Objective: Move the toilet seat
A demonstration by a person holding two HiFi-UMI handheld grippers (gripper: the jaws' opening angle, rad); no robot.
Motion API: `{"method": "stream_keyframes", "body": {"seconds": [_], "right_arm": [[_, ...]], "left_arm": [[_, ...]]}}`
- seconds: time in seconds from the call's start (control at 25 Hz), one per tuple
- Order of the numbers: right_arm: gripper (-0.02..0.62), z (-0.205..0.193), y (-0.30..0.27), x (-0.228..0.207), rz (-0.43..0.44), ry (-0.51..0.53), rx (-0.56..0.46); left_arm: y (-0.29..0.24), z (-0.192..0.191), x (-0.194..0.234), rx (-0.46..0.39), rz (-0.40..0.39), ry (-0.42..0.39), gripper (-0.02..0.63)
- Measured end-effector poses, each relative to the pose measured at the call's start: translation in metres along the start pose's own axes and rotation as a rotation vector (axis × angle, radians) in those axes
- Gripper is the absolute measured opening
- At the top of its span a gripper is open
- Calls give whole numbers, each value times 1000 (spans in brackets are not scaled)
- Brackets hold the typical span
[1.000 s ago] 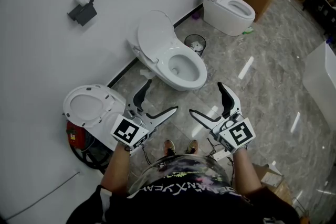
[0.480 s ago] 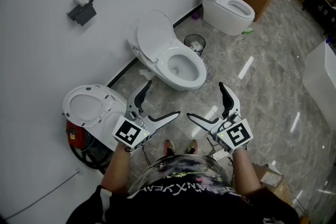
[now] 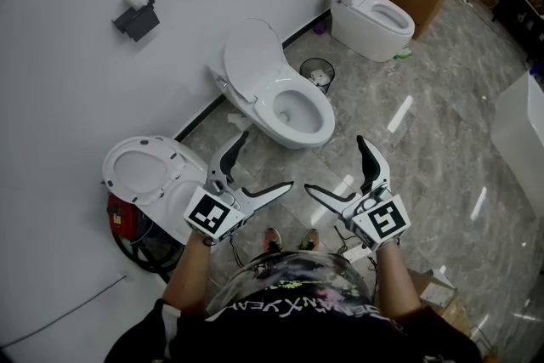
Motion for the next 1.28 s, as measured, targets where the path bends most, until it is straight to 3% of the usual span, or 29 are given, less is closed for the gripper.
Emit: {"method": "stream_keyframes", "body": {"seconds": [0.72,1.28], "right_arm": [[586,-21,74,-23,55,15,-10],[586,-33,65,-36,50,20,-7]], "left_arm": [[-30,-7,-77,-3,47,34,525],[-49,-18,-71,2,28,30,525]]}}
Point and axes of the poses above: the fingertips, and each gripper's own axes: y backward along the fingers, x to its left, z out of its top, the point moved 1 cm from there along y, backward along the fingers, and after that the axes turned 7 degrees about -z, right-handed, at the moved point
